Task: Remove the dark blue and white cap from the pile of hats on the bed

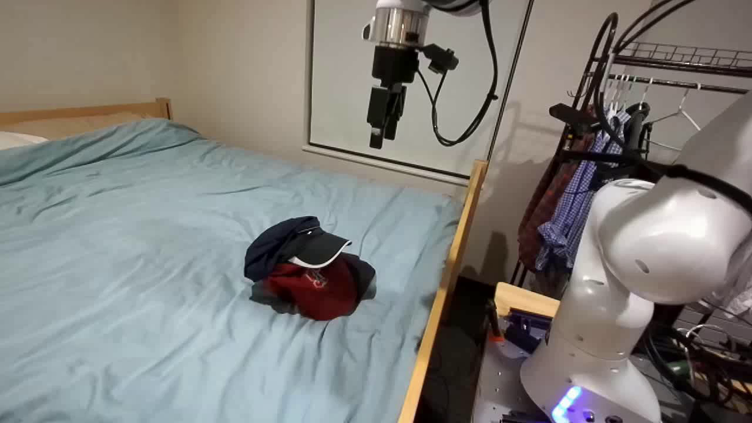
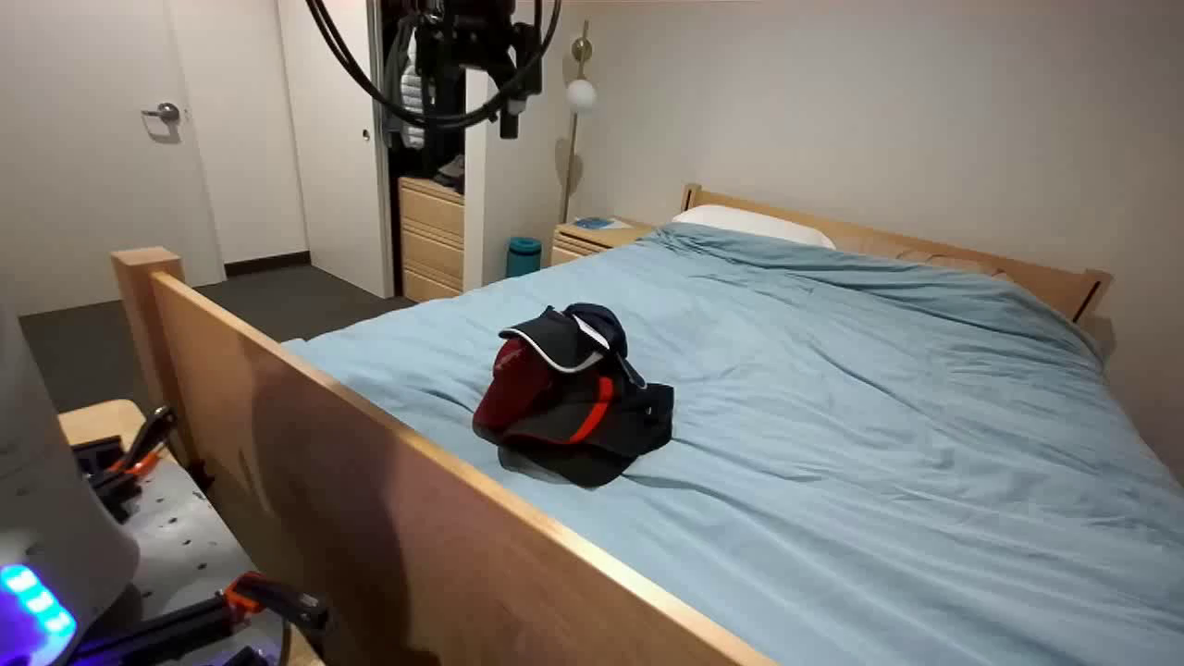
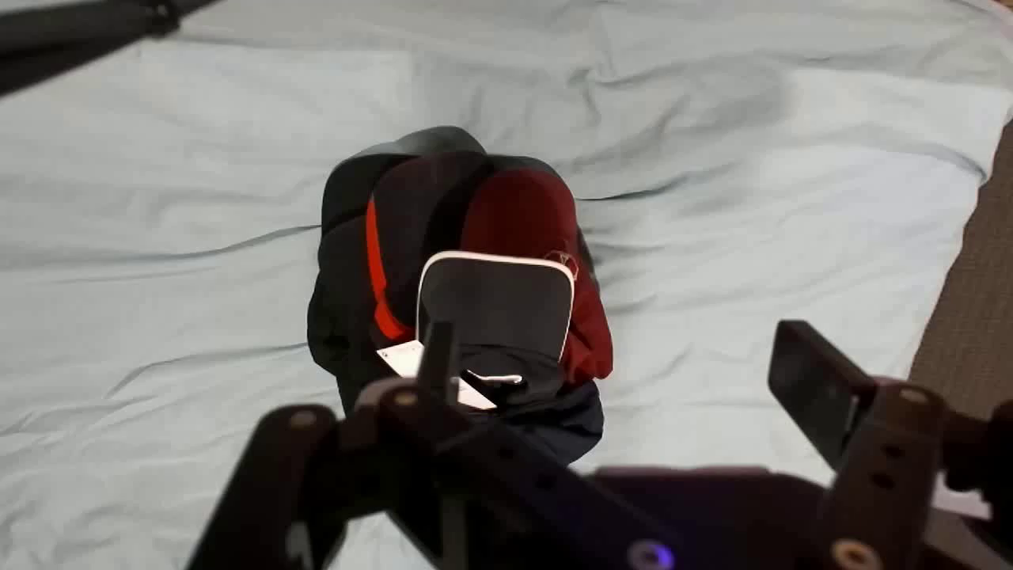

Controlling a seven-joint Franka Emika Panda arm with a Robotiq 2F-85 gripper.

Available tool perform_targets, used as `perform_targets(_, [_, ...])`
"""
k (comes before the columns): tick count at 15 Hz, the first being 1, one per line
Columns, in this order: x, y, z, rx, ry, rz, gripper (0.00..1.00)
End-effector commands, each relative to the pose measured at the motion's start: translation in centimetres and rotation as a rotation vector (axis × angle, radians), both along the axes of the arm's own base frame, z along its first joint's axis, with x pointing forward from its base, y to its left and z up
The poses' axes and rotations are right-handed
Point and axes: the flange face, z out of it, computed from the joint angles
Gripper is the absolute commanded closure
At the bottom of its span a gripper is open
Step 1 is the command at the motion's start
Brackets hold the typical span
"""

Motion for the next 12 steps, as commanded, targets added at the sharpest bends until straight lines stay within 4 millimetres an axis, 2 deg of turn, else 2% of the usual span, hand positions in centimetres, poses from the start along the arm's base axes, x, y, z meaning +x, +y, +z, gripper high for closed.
perform_targets(1, [0.0, 0.0, 0.0, 0.000, 0.001, 0.000, 0.00])
perform_targets(8, [0.0, 0.0, 0.0, 0.000, 0.001, 0.000, 0.00])
perform_targets(12, [2.8, -0.7, -1.5, 0.012, -0.076, -0.098, 0.00])
